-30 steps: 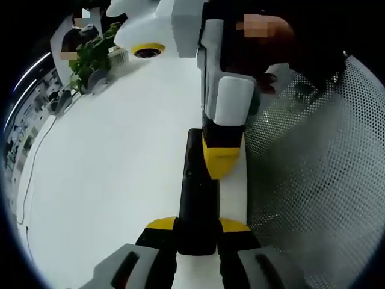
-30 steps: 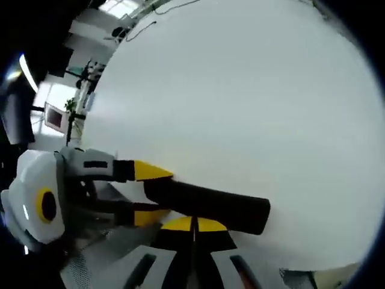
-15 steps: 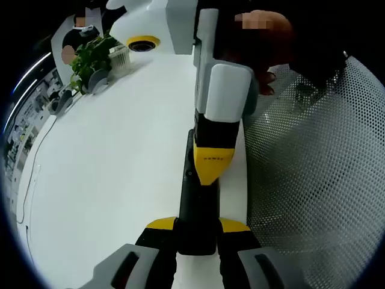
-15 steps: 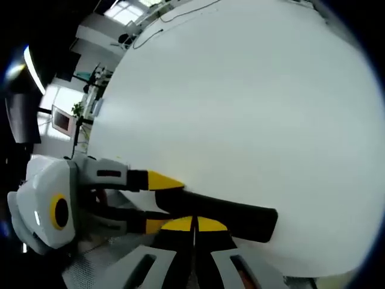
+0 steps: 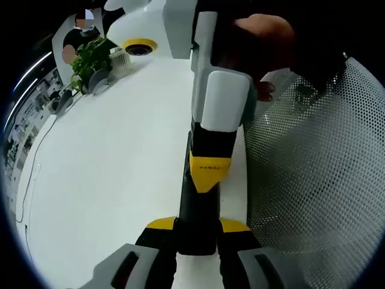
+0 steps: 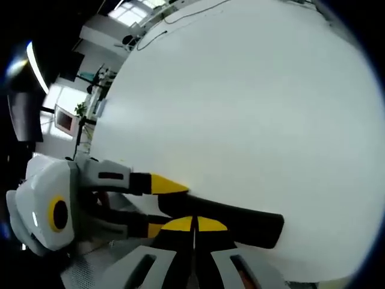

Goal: Press the specified remote control buttons in sequence, fully releasing each button before pressing the next.

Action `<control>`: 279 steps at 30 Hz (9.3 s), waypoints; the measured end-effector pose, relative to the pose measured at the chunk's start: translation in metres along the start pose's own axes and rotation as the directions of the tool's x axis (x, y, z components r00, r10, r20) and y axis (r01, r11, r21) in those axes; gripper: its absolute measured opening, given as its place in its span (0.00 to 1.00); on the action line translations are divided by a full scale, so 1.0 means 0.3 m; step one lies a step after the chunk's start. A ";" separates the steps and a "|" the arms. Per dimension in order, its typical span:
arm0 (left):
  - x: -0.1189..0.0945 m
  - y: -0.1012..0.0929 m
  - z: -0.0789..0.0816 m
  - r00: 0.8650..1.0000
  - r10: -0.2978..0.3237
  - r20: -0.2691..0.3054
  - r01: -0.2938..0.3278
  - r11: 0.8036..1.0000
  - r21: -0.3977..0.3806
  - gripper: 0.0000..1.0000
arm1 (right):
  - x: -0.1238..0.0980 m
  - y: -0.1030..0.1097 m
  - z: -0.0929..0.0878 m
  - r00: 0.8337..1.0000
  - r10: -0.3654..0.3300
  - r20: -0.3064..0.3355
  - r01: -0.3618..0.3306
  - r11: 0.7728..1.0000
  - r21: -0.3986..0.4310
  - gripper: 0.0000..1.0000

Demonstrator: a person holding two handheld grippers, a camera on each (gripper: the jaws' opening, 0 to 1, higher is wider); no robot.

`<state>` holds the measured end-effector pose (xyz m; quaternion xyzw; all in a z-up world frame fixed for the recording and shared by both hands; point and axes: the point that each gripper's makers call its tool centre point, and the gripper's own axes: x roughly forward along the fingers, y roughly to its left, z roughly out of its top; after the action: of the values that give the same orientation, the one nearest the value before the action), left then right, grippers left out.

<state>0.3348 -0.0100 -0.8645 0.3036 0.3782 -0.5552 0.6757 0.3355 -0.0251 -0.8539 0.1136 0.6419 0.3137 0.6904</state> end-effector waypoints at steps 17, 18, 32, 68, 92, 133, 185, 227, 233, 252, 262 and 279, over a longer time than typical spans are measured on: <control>0.000 0.001 0.000 1.000 -0.002 0.001 0.002 1.000 0.004 0.25 | -0.004 -0.016 0.011 0.999 0.034 0.035 -0.038 0.991 0.128 0.00; -0.001 0.001 0.000 1.000 -0.002 0.002 0.002 1.000 0.004 0.25 | -0.005 -0.018 0.011 0.999 0.035 0.036 -0.039 0.991 0.125 0.00; -0.001 0.000 0.000 1.000 0.000 -0.001 0.000 1.000 0.004 0.25 | -0.010 -0.025 0.021 0.999 -0.023 0.042 0.021 0.999 0.044 0.00; -0.002 0.001 0.001 1.000 -0.006 0.020 0.006 1.000 -0.002 0.25 | 0.011 0.013 0.023 0.999 0.025 0.040 -0.025 1.000 -0.012 0.00; 0.000 0.000 0.002 1.000 0.008 0.012 -0.008 1.000 0.002 0.25 | -0.058 0.037 0.081 0.986 0.041 0.164 -0.038 0.999 -0.019 0.00; 0.010 0.003 0.014 0.995 0.022 -0.096 -0.025 0.999 -0.026 0.25 | -0.891 0.036 0.078 0.444 -0.086 0.892 0.401 0.909 -0.111 0.47; -0.023 0.176 -0.012 0.972 0.013 -0.236 0.001 0.998 0.056 0.24 | -0.821 -0.091 0.055 0.426 -0.181 0.886 0.594 0.795 -0.123 0.03; -0.044 0.691 0.046 0.946 0.121 -0.299 -0.056 0.974 0.219 0.24 | -0.674 -0.097 0.017 0.638 -0.181 0.749 0.485 0.849 -0.208 0.00; -0.020 0.775 0.053 0.940 0.125 -0.317 -0.050 0.971 0.236 0.24 | -0.668 -0.101 0.014 0.645 -0.193 0.739 0.495 0.843 -0.212 0.00; 0.034 0.984 0.068 0.929 0.154 -0.337 -0.093 0.977 0.191 0.24 | -0.656 -0.119 0.009 0.661 -0.227 0.715 0.499 0.845 -0.193 0.00; 0.045 1.004 0.077 0.930 0.130 -0.343 -0.072 0.982 0.177 0.25 | -0.651 -0.122 0.007 0.667 -0.231 0.708 0.496 0.847 -0.191 0.00; -0.017 0.947 0.084 0.956 0.207 -0.209 -0.243 0.957 -0.161 0.62 | -0.684 -0.093 0.019 0.622 -0.195 0.759 0.511 0.835 -0.205 0.00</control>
<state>0.6171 0.0283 -0.8496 0.3323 0.4535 -0.4054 0.7208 0.3532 -0.1642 -0.7015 -0.0501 0.2552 0.2241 0.9392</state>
